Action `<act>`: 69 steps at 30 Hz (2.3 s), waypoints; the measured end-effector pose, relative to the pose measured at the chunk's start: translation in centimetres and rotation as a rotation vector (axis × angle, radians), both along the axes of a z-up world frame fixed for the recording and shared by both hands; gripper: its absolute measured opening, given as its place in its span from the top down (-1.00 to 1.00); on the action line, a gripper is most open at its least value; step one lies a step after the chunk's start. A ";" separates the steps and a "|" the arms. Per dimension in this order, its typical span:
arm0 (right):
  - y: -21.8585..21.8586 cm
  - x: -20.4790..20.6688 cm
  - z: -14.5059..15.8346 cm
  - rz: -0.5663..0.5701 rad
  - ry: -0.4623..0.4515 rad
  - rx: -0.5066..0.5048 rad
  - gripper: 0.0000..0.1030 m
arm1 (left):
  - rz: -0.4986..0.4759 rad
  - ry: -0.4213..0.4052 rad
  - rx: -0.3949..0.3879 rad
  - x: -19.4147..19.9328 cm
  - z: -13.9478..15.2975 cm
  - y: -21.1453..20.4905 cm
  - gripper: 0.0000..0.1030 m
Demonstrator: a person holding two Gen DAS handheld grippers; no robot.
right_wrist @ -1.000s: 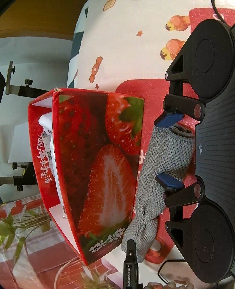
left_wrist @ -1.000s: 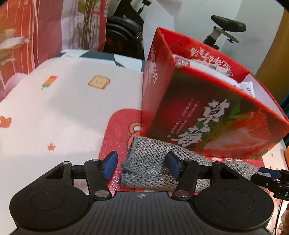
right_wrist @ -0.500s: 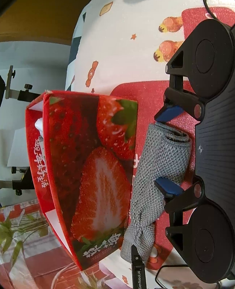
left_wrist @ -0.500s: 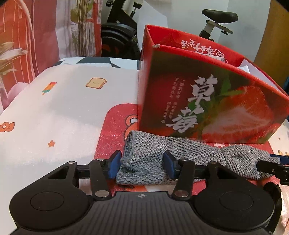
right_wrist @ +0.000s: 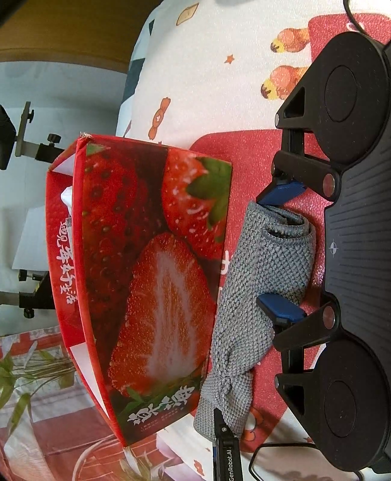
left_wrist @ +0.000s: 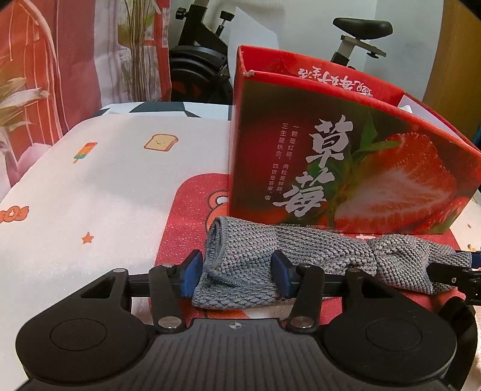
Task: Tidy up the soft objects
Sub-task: 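Move both grippers to the grey knit cloth and close on it, then lift the grey cloth with both grippers over the red box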
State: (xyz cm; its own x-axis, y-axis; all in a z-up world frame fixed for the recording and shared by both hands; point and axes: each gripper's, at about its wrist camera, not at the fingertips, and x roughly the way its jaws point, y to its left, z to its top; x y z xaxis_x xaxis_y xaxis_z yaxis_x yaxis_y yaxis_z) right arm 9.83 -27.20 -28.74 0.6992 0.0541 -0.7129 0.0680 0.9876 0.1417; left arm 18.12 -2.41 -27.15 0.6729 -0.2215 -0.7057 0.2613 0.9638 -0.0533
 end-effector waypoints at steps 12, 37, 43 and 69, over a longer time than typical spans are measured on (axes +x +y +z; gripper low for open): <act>-0.7 0.0 0.8 0.032 0.012 0.083 0.48 | -0.079 0.008 0.043 -0.3 0.7 -0.8 0.69; 0.0 -1.8 8.4 0.163 -0.198 0.102 0.57 | -0.004 -0.131 -0.108 -3.4 7.4 3.0 0.76; -0.3 -1.7 10.2 0.164 -0.242 0.097 0.57 | -0.017 -0.171 -0.131 -3.2 8.7 3.0 0.76; -3.1 2.7 15.7 0.134 -0.341 0.010 0.57 | -0.110 -0.318 -0.154 0.6 13.8 0.2 0.76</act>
State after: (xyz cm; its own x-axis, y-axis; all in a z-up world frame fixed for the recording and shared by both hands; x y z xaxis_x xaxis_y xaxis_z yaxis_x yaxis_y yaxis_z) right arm 12.48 -30.31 -13.01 0.8827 0.1672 -0.4392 -0.1148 0.9830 0.1434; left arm 18.70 -2.19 -13.34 0.8197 -0.3919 -0.4178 0.3898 0.9160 -0.0945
